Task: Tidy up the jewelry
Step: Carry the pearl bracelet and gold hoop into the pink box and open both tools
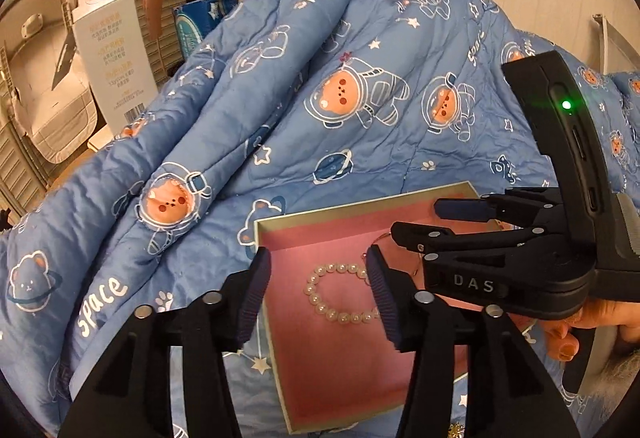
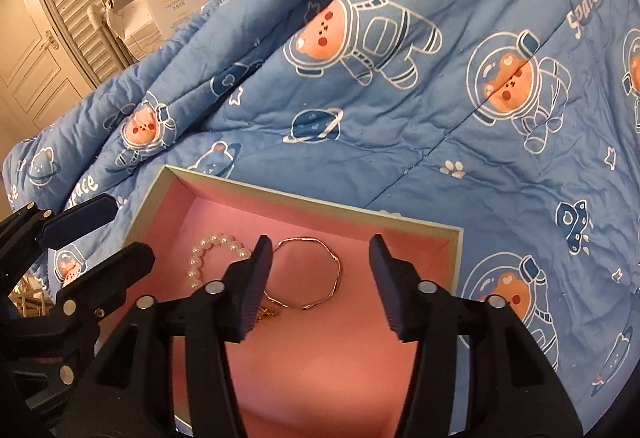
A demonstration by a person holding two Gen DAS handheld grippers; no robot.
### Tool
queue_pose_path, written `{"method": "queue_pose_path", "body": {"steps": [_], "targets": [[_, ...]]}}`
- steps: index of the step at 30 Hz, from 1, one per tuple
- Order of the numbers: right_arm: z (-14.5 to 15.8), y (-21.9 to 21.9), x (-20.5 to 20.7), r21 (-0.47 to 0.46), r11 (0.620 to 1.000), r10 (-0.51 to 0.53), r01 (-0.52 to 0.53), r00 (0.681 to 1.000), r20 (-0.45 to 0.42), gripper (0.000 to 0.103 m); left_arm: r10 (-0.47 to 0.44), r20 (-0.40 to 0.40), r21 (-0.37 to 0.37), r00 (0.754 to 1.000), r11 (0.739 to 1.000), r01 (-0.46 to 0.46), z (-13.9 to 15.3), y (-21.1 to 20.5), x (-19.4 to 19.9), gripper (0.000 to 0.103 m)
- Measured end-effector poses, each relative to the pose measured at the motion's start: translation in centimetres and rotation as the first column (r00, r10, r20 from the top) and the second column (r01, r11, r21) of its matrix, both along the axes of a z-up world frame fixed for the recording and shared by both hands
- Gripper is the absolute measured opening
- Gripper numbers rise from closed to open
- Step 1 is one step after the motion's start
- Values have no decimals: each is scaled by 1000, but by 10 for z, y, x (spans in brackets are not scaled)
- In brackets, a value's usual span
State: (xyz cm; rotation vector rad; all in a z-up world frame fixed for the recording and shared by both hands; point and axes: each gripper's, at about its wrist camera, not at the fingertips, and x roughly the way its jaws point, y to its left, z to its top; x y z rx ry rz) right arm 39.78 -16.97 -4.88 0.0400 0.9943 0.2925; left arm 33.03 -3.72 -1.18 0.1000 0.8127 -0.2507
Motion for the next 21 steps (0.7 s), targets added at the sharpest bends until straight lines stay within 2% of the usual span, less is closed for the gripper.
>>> {"method": "queue_pose_path", "body": {"steps": [2, 3, 4, 5, 12, 17, 21], "targets": [[9, -4, -7, 25, 1000, 4, -4, 1000, 22, 63, 38, 49, -6, 998, 999, -37, 8, 10, -11, 79], [13, -6, -12, 33, 999, 3, -4, 999, 33, 69, 51, 74, -12, 996, 999, -50, 12, 14, -17, 83], [17, -9, -19, 42, 999, 4, -6, 999, 48, 72, 63, 91, -18, 994, 998, -62, 14, 19, -25, 91], [22, -12, -27, 52, 999, 10, -14, 998, 65, 74, 68, 100, -22, 993, 998, -66, 16, 23, -32, 93], [40, -30, -91, 36, 999, 15, -22, 986, 165, 75, 62, 121, -4, 991, 998, -62, 7, 37, -87, 96], [37, -47, -132, 19, 1000, 11, -15, 982, 188, 75, 60, 106, -6, 993, 998, -60, -8, 42, -120, 96], [31, -58, -160, 44, 998, 27, -36, 981, 194, 75, 70, 78, -37, 994, 997, -68, -19, 44, -141, 96]]}}
